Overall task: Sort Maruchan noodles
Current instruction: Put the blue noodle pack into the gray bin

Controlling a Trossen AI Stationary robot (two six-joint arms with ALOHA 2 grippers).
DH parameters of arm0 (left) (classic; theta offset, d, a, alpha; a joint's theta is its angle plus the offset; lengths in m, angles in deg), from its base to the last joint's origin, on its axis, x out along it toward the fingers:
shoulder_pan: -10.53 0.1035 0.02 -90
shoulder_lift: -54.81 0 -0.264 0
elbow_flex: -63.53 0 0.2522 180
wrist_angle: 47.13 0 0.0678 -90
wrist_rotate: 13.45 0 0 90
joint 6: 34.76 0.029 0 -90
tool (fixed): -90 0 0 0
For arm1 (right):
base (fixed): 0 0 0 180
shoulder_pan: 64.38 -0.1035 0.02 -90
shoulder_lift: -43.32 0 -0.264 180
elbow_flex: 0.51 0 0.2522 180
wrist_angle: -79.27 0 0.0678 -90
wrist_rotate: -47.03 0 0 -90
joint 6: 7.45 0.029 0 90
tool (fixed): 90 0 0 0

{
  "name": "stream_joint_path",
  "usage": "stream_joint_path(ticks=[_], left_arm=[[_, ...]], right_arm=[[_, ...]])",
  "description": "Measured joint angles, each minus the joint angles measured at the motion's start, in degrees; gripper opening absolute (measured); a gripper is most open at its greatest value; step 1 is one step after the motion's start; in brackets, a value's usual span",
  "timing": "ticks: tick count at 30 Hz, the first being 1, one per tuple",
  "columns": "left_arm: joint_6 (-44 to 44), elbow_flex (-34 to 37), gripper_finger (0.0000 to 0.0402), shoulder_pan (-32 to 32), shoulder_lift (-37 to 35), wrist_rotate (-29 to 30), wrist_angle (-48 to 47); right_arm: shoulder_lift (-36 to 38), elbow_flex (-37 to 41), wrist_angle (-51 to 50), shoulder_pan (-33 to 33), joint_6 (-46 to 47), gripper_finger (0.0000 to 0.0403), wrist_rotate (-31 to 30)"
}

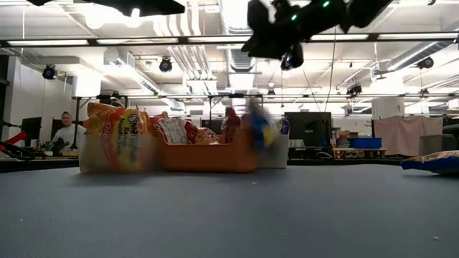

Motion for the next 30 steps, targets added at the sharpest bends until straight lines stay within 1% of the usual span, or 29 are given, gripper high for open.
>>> stream_joint_path(ticks=[5,8,12,18,22,24,26,30], left_arm=[[-0.3,2.0,0.0039,0.0,-3.6,0.0,0.2],[-0.3,3.7,0.0039,0.0,-5.3,0.0,-0.3],[-0.1,4.8,0.0039,0.0,-6.9,0.0,0.0],[0.0,4.5,0.0039,0.0,-6.6,-0.1,0.1],[0.3,4.5,0.0039,0.0,-5.8,-0.1,0.0],[0.7,4.5,0.0039,0.0,-5.4,-0.1,0.2],[1.0,4.5,0.0039,0.0,-5.0,-0.1,0.8],[1.2,4.5,0.0039,0.0,-4.8,-0.2,2.2]], right_arm=[[-3.3,-3.3,-2.4,2.8,-0.1,0.0104,0.3],[-3.7,-5.0,-7.1,2.9,0.0,0.0104,1.1],[-3.5,-6.6,-17.2,2.4,2.0,0.0104,1.5],[-3.4,-7.0,-40.0,1.0,14.2,0.0104,1.7],[-3.4,-6.8,-56.9,-0.1,25.6,0.0105,1.7],[-3.4,-6.1,-63.4,-0.7,31.3,0.0105,1.8],[-3.4,-5.1,-66.3,-1.0,35.7,0.0105,1.8],[-3.4,-2.1,-65.4,-1.4,38.7,0.0105,1.8]])
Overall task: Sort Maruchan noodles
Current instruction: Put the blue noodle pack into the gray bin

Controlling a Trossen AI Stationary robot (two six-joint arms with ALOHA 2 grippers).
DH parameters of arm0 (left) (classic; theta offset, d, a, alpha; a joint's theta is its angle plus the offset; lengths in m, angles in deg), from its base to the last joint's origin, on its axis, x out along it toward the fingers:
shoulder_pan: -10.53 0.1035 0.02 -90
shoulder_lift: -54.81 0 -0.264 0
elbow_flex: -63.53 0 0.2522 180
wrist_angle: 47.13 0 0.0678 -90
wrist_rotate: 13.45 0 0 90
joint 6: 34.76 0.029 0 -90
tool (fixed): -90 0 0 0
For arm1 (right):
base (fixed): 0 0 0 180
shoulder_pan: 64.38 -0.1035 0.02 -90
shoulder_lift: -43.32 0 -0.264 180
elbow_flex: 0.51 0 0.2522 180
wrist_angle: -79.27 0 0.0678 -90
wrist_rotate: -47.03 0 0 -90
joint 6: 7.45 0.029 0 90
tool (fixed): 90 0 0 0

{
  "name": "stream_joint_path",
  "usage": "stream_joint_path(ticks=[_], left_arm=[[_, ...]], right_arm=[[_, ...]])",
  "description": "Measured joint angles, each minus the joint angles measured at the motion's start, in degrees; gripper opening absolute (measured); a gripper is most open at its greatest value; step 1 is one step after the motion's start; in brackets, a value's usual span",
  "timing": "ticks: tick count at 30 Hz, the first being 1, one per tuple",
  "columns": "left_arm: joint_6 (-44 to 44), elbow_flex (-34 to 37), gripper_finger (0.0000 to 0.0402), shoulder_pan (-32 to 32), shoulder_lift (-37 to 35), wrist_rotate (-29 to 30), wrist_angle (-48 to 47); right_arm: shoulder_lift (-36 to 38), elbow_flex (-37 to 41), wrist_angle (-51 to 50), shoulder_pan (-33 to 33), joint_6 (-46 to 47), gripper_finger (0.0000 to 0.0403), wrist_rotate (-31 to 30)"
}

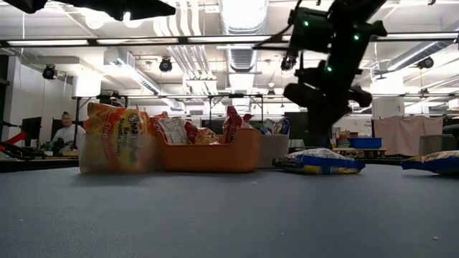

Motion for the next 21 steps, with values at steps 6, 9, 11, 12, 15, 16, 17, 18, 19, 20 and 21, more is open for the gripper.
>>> stream_joint_path(ticks=[6,9,11,12,15,16,17,18,19,20,21], left_arm=[[0.0,0.0,0.0039,0.0,0.0,0.0,0.4],[0.0,0.0,0.0039,0.0,0.0,0.0,0.5],[0.0,0.0,0.0039,0.0,0.0,0.0,0.6],[0.0,0.0,0.0039,0.0,0.0,0.0,0.7],[-0.2,0.0,0.0039,0.0,0.0,0.0,1.7],[-0.4,0.0,0.0039,0.0,0.0,0.0,2.1],[-0.5,0.0,0.0039,0.0,0.0,0.0,2.5],[-0.7,0.0,0.0039,0.0,0.0,0.0,2.8],[-1.0,0.0,0.0039,0.0,0.0,0.0,3.0],[-1.4,0.0,0.0039,0.0,0.0,0.0,3.0],[-1.8,0.0,0.0039,0.0,0.0,0.0,3.0]], right_arm=[[0.0,3.3,0.4,0.0,0.1,0.0105,5.3],[0.0,5.3,4.2,0.0,-3.2,0.0105,9.2],[0.0,6.7,8.0,0.0,-5.6,0.0105,11.8],[0.0,7.3,10.2,0.0,-6.8,0.0105,13.1],[0.0,8.4,15.8,0.1,-11.0,0.0105,20.5],[0.0,8.4,17.4,-0.1,-12.0,0.0105,23.8],[0.0,8.4,19.2,-0.5,-12.6,0.0105,27.1],[0.0,8.4,20.9,-1.2,-13.0,0.0105,30.3],[0.0,8.4,22.6,-1.9,-13.8,0.0105,33.7],[0.0,8.4,24.5,-2.9,-15.1,0.0105,37.7],[0.1,8.4,26.2,-4.1,-16.3,0.0105,41.4]])
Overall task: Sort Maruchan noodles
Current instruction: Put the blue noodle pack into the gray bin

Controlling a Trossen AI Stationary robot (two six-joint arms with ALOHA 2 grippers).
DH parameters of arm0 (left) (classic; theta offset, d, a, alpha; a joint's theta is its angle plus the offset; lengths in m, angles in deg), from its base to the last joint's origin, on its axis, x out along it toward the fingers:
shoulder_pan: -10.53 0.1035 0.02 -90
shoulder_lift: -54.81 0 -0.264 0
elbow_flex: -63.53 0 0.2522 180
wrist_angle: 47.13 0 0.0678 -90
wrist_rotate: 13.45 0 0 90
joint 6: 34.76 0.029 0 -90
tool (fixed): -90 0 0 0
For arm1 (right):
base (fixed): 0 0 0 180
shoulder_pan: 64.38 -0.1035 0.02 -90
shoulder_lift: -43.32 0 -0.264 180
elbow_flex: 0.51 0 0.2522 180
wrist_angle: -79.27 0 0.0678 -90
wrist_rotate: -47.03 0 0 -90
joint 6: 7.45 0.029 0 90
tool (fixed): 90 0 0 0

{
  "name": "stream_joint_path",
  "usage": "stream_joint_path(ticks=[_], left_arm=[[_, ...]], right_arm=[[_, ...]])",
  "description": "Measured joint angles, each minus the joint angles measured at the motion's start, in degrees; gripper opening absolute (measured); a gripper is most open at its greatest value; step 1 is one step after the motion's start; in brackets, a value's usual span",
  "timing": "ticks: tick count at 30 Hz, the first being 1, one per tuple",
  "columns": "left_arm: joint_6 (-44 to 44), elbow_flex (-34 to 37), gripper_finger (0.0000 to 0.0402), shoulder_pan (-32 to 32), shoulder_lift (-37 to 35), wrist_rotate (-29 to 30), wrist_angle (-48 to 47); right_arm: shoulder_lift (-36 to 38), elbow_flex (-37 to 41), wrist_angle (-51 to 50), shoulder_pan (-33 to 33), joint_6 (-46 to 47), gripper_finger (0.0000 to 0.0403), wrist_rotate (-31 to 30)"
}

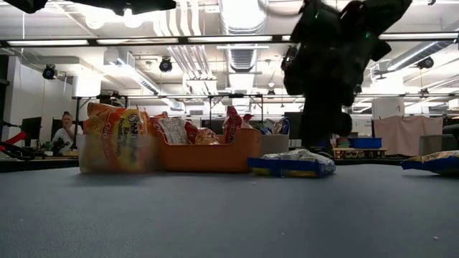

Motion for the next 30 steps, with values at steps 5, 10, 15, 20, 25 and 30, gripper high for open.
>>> stream_joint_path(ticks=[5,10,15,20,25,30], left_arm=[[-6.9,0.0,0.0039,-0.1,0.5,-1.6,-0.7],[-20.9,0.2,0.0039,-0.5,3.8,-9.9,-5.8],[-26.9,0.0,0.0039,-1.6,9.9,-18.9,-5.6],[-28.4,-0.6,0.0039,-1.9,16.5,-19.8,-2.6],[-28.2,-1.9,0.0039,-1.9,22.9,-19.5,0.3],[-27.2,-3.5,0.0039,-1.9,28.0,-19.3,3.1]], right_arm=[[2.3,-0.3,1.3,-5.2,-1.1,0.0105,5.7],[5.1,-0.2,-2.1,-6.5,-3.4,0.0105,-5.1],[5.7,1.4,-3.4,-5.9,-8.6,0.0105,-23.0],[5.7,3.7,-3.3,-3.0,-10.8,0.0105,-31.6],[5.7,7.4,-2.6,0.9,-10.3,0.0105,-39.1],[5.6,13.3,7.6,3.2,-9.3,0.0104,-39.0]])
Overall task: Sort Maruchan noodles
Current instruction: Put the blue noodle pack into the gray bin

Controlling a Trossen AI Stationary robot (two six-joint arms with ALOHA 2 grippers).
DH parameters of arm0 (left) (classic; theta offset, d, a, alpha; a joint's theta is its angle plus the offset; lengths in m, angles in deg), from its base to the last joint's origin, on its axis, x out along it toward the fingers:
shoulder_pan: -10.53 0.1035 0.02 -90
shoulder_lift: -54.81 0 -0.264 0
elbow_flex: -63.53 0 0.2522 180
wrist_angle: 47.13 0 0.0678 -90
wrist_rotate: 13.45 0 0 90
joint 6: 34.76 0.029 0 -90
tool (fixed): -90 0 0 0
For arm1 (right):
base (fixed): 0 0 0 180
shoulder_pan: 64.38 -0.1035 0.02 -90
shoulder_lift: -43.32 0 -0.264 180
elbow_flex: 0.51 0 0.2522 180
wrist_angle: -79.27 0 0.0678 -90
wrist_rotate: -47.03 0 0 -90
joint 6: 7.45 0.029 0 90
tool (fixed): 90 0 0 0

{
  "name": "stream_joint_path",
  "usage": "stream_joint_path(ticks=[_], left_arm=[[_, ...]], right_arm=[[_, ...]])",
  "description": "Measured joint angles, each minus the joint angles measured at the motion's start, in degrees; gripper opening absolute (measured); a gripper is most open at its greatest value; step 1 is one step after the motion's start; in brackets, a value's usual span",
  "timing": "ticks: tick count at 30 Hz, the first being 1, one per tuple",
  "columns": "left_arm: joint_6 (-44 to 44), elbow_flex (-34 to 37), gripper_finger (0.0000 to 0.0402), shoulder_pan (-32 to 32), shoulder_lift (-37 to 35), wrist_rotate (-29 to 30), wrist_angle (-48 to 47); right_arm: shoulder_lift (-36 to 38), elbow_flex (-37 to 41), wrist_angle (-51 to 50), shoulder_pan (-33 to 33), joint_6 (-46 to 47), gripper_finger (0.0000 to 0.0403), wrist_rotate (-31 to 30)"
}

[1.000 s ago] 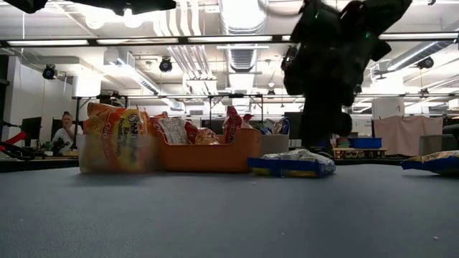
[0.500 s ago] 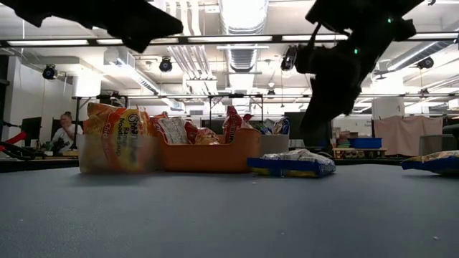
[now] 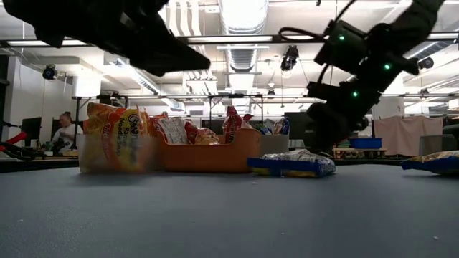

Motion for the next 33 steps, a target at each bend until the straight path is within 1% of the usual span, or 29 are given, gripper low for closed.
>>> stream_joint_path(ticks=[2,6,9,13,17,20,22,27,30,33], left_arm=[[0.0,-0.6,0.0039,0.0,1.6,0.7,0.0],[-0.2,-1.5,0.0039,0.0,3.8,1.8,0.1],[-0.2,-2.0,0.0039,0.0,4.6,1.9,0.1],[-0.2,-2.3,0.0039,0.0,4.9,1.9,0.2],[-0.3,-2.3,0.0039,0.0,4.9,1.9,0.2],[-0.7,-2.3,0.0039,0.0,4.9,1.9,0.2],[-1.1,-2.3,0.0039,0.0,4.9,1.9,0.2],[-1.1,-2.3,0.0039,0.0,4.9,1.9,0.2],[-1.1,-2.3,0.0039,0.0,4.9,1.9,0.2],[-1.1,-2.3,0.0039,0.0,4.9,1.9,0.4]], right_arm=[[0.0,2.1,4.4,-0.1,0.0,0.0102,0.9],[0.0,5.2,11.9,0.0,1.2,0.0089,5.9],[0.0,6.6,15.4,-0.8,3.4,0.0075,8.9],[0.0,7.4,17.9,-3.5,6.6,0.0054,13.3],[0.0,7.1,18.0,-7.3,7.7,0.0037,15.1],[0.6,6.0,17.6,-8.5,7.6,0.0029,15.0],[1.2,5.1,17.1,-8.2,7.5,0.0027,13.2],[2.1,3.3,10.2,-6.8,6.5,0.0027,5.1],[1.1,3.3,7.3,-5.7,6.8,0.0027,1.1],[-1.0,3.8,7.3,-5.1,7.9,0.0027,1.3]])
